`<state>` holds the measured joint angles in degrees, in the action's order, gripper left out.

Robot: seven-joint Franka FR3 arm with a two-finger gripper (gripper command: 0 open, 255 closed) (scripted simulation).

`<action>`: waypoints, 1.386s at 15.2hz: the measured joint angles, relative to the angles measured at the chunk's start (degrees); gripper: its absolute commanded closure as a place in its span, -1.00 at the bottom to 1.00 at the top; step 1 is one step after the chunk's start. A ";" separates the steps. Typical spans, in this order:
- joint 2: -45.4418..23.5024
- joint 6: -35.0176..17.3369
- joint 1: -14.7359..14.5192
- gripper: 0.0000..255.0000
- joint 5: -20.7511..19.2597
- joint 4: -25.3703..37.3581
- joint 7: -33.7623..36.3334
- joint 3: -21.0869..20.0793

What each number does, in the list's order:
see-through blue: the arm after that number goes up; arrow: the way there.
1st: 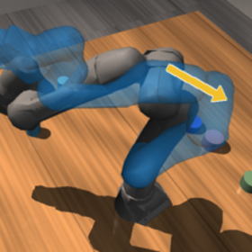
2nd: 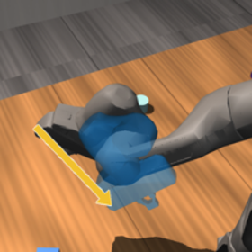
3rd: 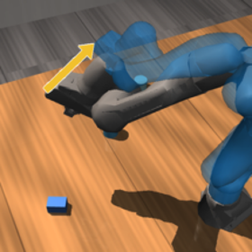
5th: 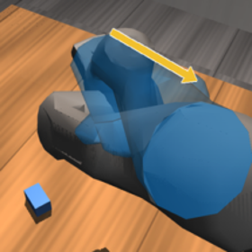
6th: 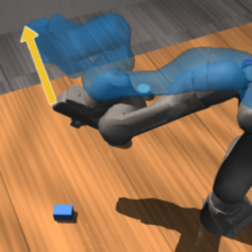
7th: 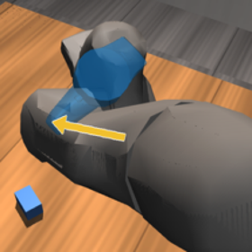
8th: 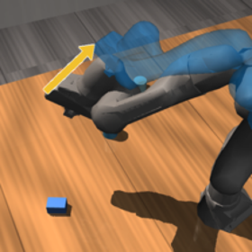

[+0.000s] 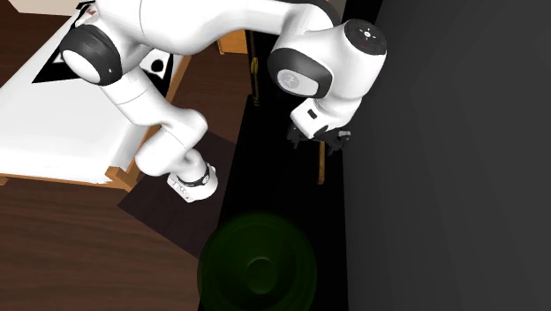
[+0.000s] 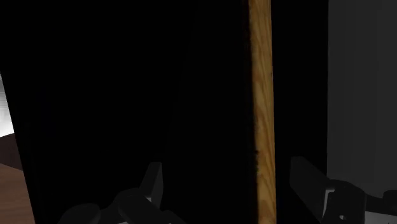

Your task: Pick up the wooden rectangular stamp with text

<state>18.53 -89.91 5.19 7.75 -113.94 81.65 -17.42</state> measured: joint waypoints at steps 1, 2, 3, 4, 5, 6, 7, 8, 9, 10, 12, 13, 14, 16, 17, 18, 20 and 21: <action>-0.01 -0.24 -0.44 -1.00 0.07 -0.59 0.16 0.25; -0.30 -0.79 -0.88 -1.00 0.07 -1.44 0.34 0.38; -0.45 -1.08 -1.19 -1.00 -0.22 -1.60 0.42 0.51; -0.26 -2.18 -1.50 -1.00 0.42 -2.89 0.01 0.75; -0.13 -2.88 -1.69 1.00 0.54 -3.24 -0.24 0.89; -0.10 -2.94 -1.72 1.00 0.37 -3.34 -0.48 0.94; -0.05 -3.35 -1.76 1.00 0.54 -3.61 -0.49 1.00; 0.06 -3.73 -1.77 1.00 0.71 -3.98 -0.56 1.02; 0.09 -3.88 -1.87 1.00 0.72 -4.13 -0.35 1.06; 0.17 -4.10 -2.02 1.00 0.88 -4.49 -0.16 1.23; 0.63 -6.02 -2.12 1.00 1.40 -5.84 -0.43 1.33; 1.06 -7.24 -2.14 1.00 2.14 -6.80 -0.60 1.51; 1.36 -7.88 -2.12 1.00 2.45 -7.37 -0.79 1.55; 0.12 -5.60 -2.63 1.00 -1.43 -4.95 -0.02 1.62; -0.37 -5.55 -3.12 1.00 -2.20 -4.39 0.50 1.76; -0.60 -5.87 -3.53 1.00 -2.79 -4.05 0.58 2.04; -1.58 -3.84 -4.28 1.00 -5.11 -2.24 0.70 2.30; -1.63 -3.71 -4.68 1.00 -5.30 -2.17 0.93 2.62</action>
<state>16.90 -93.62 0.51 2.45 -116.11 82.58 -14.80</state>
